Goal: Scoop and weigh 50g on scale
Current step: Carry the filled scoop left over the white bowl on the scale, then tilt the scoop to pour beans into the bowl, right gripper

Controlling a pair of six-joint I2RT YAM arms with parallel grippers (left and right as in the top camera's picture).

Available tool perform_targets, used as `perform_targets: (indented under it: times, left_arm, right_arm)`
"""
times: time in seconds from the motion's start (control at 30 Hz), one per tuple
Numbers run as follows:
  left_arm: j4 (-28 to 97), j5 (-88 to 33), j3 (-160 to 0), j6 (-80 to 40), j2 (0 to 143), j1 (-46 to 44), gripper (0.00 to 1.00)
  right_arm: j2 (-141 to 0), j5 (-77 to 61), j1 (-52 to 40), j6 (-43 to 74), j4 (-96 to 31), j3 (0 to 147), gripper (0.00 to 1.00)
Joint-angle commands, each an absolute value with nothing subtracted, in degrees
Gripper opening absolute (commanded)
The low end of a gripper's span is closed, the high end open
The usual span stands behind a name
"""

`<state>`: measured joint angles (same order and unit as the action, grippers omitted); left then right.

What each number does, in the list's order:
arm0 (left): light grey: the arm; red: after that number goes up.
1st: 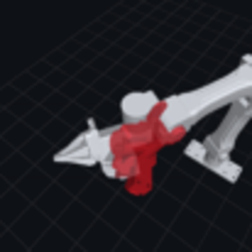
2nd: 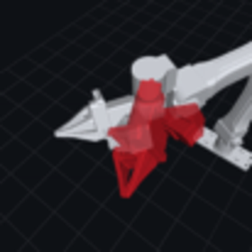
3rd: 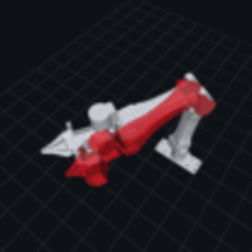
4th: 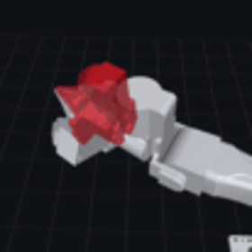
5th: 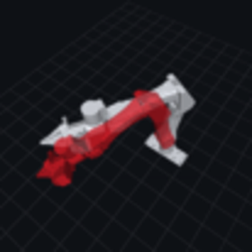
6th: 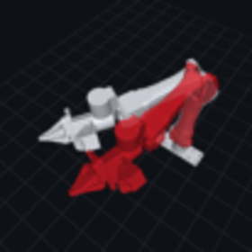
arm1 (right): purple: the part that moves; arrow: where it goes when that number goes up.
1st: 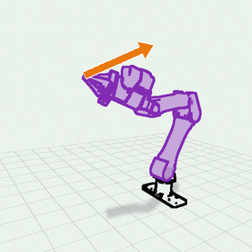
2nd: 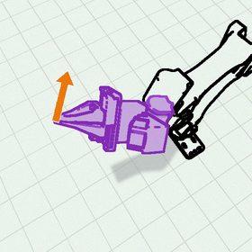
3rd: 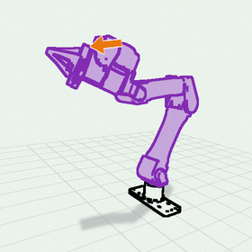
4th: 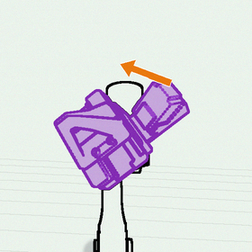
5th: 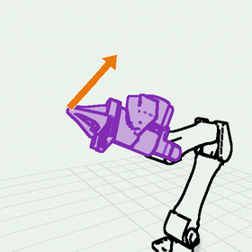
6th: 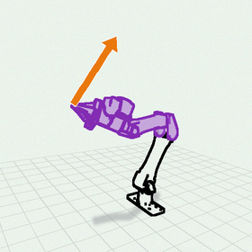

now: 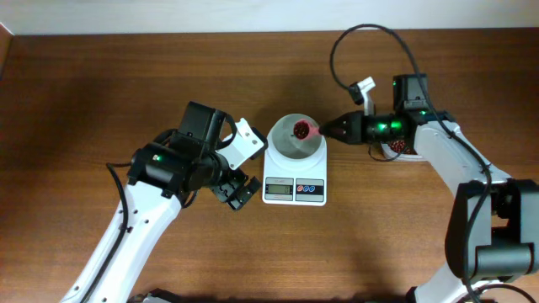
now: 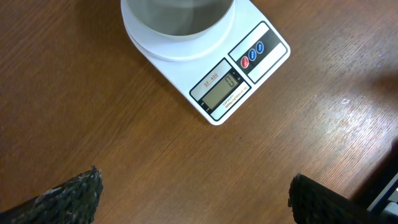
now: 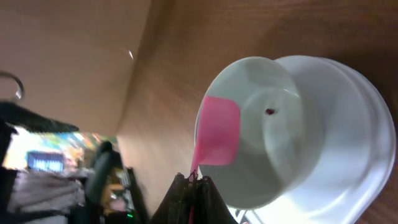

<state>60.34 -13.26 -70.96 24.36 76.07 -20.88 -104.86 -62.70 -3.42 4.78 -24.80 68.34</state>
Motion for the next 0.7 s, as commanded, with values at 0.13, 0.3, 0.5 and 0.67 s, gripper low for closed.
perform_targets:
  times: [0.13, 0.3, 0.5, 0.67]
  left_arm:
    - [60.2, -14.1, -70.5, 23.9, 75.0, -21.0, 0.99]
    - [60.2, -14.1, -70.5, 23.9, 75.0, -21.0, 0.99]
    - [60.2, -14.1, -70.5, 23.9, 75.0, -21.0, 0.99]
    - [60.2, -14.1, -70.5, 23.9, 75.0, -21.0, 0.99]
  right_arm:
    - [-104.3, -60.5, -4.5, -4.3, -24.6, 69.3, 0.04]
    - [-101.7, -52.1, -6.5, -4.4, -24.6, 69.4, 0.04]
    - [-97.7, -45.9, -9.1, -5.6, -24.6, 69.4, 0.04]
    - [-96.7, -41.6, -9.8, -6.1, -25.3, 69.5, 0.04]
